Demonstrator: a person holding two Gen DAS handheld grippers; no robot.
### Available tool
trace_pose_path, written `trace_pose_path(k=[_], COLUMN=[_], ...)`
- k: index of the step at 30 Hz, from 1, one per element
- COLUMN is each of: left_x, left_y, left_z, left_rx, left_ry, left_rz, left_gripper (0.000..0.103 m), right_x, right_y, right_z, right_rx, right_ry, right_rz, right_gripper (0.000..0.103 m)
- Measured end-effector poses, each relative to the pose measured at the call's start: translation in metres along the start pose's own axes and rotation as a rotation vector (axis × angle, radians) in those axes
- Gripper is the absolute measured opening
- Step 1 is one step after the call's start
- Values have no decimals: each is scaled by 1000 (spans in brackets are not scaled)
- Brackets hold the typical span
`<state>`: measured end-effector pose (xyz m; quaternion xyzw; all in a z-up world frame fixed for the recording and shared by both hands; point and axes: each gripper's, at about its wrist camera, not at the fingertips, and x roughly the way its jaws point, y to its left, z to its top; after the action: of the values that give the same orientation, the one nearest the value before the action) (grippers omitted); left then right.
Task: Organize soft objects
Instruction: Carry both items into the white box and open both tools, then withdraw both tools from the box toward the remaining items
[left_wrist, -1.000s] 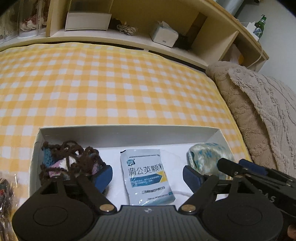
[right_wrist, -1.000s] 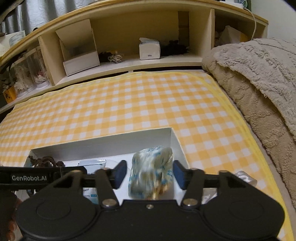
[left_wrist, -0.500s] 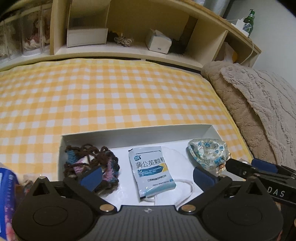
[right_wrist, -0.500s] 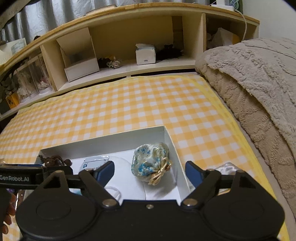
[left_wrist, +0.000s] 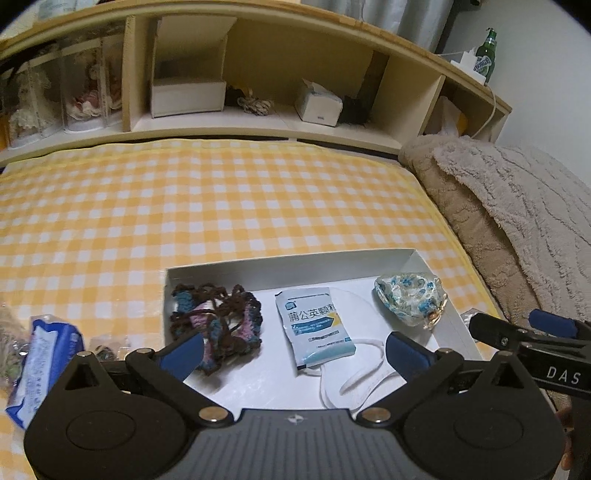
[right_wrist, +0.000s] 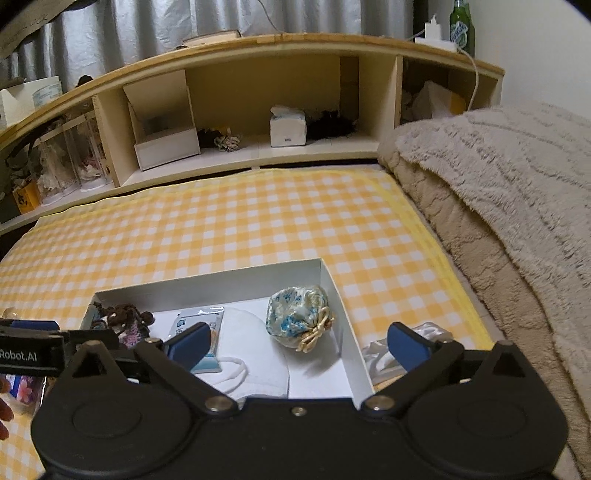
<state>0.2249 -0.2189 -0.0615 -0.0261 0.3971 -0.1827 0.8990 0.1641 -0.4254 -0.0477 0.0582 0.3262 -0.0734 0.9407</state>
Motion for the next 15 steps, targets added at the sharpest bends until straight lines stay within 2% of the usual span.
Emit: trace_pose_path(k=[15], left_x=[-53], left_y=[15], left_z=[-11], left_rx=[-6], left_ry=[-64], left_rz=[35], left_gripper=[103], right_x=[-44], right_y=[5], right_z=[-5], right_rx=[-12], right_ry=[-37], right_rz=[-35], right_gripper=[103])
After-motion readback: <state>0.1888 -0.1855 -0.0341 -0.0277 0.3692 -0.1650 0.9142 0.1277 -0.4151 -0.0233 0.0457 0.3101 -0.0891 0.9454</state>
